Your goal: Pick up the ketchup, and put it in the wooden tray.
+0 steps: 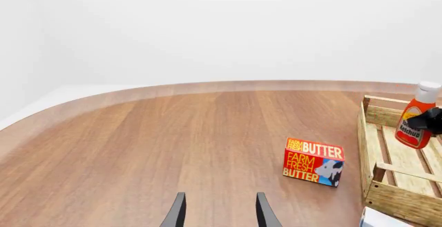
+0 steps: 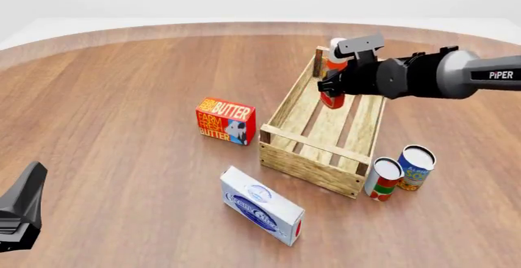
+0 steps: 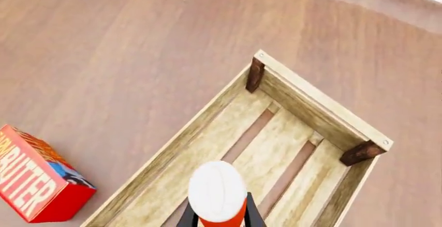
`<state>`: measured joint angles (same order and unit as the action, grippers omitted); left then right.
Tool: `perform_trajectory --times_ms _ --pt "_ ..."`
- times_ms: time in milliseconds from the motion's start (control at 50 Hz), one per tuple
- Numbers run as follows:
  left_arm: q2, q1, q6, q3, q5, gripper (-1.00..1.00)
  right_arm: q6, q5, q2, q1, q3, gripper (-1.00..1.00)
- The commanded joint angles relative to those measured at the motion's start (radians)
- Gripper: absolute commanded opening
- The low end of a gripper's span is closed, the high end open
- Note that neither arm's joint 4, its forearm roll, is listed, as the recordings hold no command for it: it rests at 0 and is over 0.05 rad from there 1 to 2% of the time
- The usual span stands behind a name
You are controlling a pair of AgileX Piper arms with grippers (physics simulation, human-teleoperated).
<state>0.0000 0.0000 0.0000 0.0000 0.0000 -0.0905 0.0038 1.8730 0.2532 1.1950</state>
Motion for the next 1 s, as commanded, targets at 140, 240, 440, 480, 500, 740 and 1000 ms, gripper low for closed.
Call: perform_trajectory --times_ms 140,240,440,480,500,740,1000 --pt "0.0 0.0 0.0 0.0 0.0 1.0 0.018 -0.08 0.028 -0.025 -0.059 -1.0" --pt "0.0 0.0 0.0 0.0 0.0 1.0 0.02 -0.115 0.045 -0.022 -0.083 -1.0" --pt "0.0 0.0 0.0 0.0 0.0 1.0 0.029 -0.14 0.069 -0.025 -0.097 -1.0" --pt "0.0 0.0 0.0 0.0 0.0 1.0 0.03 -0.142 0.069 -0.024 -0.097 -1.0" --pt "0.0 0.0 0.0 0.0 0.0 1.0 0.031 -0.142 0.069 -0.023 -0.098 -1.0" --pt "0.0 0.0 0.0 0.0 0.0 1.0 0.036 -0.154 0.085 -0.02 -0.105 -1.0" --pt "0.0 0.0 0.0 0.0 0.0 1.0 0.037 -0.168 0.08 -0.034 -0.124 1.0"
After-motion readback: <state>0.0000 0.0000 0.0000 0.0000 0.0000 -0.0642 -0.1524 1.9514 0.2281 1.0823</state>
